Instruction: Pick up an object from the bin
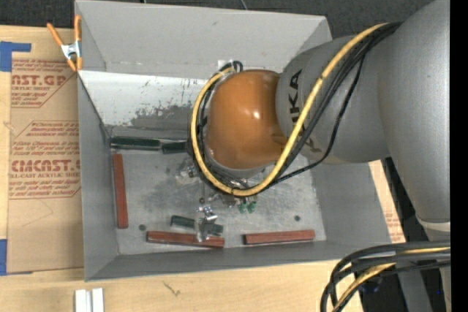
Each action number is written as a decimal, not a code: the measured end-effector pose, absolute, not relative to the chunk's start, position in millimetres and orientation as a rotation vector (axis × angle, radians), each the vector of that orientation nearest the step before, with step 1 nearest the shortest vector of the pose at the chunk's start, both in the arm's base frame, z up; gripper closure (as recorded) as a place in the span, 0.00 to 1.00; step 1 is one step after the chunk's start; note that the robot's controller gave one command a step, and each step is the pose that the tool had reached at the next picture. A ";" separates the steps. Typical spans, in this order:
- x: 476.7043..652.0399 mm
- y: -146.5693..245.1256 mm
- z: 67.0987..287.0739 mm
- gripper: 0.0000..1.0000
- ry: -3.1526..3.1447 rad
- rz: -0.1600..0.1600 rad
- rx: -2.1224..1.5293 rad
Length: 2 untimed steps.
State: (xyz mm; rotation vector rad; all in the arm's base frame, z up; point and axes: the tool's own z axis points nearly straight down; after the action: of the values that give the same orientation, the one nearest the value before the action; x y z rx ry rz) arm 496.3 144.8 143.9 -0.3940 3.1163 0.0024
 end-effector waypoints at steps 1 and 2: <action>494.0 145.6 127.7 0.00 3.121 0.002 -0.387; 484.2 148.4 77.1 1.00 3.090 0.006 -0.510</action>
Offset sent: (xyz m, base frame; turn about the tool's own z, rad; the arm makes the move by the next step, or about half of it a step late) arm -0.0145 0.0018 -0.0686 -0.0764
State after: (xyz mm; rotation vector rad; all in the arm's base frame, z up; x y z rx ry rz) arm 484.2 148.4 77.1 -0.5100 3.0897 0.0065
